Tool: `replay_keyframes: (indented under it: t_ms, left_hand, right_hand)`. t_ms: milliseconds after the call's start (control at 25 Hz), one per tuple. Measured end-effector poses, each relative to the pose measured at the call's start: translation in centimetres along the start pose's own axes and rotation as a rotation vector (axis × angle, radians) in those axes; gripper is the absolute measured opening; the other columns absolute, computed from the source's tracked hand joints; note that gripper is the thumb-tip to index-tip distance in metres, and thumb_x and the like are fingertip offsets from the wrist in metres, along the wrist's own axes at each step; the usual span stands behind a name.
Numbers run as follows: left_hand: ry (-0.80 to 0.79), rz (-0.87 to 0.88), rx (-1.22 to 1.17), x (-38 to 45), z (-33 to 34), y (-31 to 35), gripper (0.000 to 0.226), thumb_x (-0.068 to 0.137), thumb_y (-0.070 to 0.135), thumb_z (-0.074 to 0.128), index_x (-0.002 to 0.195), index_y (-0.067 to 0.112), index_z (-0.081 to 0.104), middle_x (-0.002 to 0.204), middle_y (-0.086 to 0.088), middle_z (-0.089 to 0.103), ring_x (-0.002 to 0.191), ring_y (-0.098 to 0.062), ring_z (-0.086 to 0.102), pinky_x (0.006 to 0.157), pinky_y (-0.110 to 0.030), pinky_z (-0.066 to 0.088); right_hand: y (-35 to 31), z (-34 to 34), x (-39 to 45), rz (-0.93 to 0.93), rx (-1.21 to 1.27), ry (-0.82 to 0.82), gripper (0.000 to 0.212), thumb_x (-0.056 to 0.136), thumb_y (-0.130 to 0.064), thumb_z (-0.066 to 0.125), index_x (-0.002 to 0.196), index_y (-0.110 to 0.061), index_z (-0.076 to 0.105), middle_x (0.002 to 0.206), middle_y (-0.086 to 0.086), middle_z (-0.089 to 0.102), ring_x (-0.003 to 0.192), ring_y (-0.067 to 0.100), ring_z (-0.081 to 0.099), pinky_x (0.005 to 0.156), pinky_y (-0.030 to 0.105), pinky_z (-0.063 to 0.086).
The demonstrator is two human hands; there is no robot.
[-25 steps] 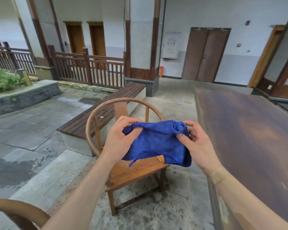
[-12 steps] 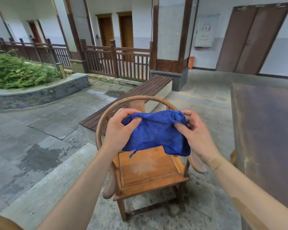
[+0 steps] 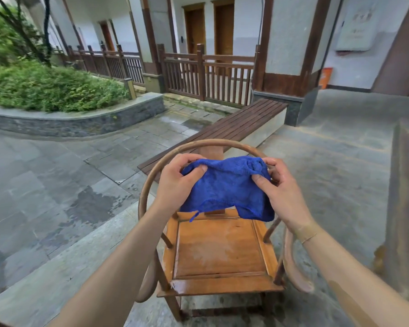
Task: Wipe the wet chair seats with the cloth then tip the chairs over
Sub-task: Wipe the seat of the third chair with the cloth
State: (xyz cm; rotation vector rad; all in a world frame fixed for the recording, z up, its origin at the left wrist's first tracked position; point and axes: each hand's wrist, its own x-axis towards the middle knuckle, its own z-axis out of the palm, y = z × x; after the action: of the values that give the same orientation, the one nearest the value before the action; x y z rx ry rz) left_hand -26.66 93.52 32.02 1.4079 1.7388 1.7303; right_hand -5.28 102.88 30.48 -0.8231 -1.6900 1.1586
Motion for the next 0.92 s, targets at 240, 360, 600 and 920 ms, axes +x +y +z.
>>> replay_keyframes:
  t_ms: [240,360,600,920]
  left_hand:
    - [0.021,-0.078,-0.003,3.7,0.2,-4.0,0.028,0.089,0.012,0.071,0.087,0.039,0.073,0.101,0.007,0.072,0.102,-0.015,0.067,0.085,-0.033,0.052]
    - [0.043,-0.129,-0.004,5.7,-0.5,-6.6,0.019,0.089,0.011,0.07,0.092,0.029,0.074,0.1,0.006,0.073,0.098,-0.013,0.067,0.081,-0.028,0.051]
    - [0.05,-0.249,-0.011,8.6,-1.2,-14.5,0.012,0.089,0.01,0.069,0.094,0.02,0.073,0.099,0.003,0.072,0.092,-0.005,0.066,0.076,-0.016,0.048]
    - [0.042,-0.62,0.018,1.5,4.3,-35.8,0.013,0.088,0.007,0.069,0.093,0.018,0.073,0.094,0.001,0.073,0.086,-0.006,0.067,0.077,-0.02,0.051]
  right_hand:
    - [3.8,2.1,4.9,0.045,0.018,-0.052,0.029,0.092,-0.022,0.068,0.111,-0.041,0.058,0.091,0.003,0.071,0.087,0.023,0.067,0.08,0.04,0.054]
    - [5.6,4.6,7.3,0.061,0.006,-0.064,0.029,0.093,-0.018,0.066,0.108,-0.041,0.057,0.079,-0.006,0.066,0.076,0.013,0.063,0.071,0.029,0.048]
    - [11.6,9.6,10.7,0.158,-0.04,-0.057,0.034,0.093,-0.019,0.066,0.1,-0.05,0.057,0.081,-0.007,0.07,0.081,0.016,0.067,0.075,0.032,0.051]
    - [33.5,14.1,6.3,0.504,-0.032,-0.155,0.032,0.095,-0.005,0.061,0.105,-0.036,0.056,0.092,0.001,0.072,0.085,0.01,0.067,0.08,0.027,0.052]
